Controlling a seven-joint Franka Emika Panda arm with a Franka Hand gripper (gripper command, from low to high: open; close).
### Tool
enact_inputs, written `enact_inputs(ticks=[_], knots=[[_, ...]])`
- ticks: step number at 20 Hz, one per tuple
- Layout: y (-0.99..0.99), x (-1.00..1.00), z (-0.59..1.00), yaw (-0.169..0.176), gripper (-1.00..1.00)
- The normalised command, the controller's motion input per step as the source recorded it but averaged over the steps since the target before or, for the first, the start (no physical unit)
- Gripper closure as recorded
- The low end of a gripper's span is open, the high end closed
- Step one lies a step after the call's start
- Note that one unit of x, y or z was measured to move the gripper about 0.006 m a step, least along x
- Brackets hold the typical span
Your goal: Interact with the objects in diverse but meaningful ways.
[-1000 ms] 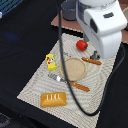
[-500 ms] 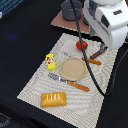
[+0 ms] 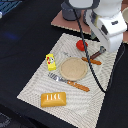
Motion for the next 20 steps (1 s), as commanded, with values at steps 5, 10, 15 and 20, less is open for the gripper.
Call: enact_inputs(ticks=[5, 10, 15, 20], knots=[[0.16, 0.69, -0.02, 0.000, -1.00], [0.35, 0.46, -0.25, 0.000, -1.00], [0.43, 0.44, -0.25, 0.005, 1.00], [0.40, 0.48, -0.22, 0.018, 1.00]])
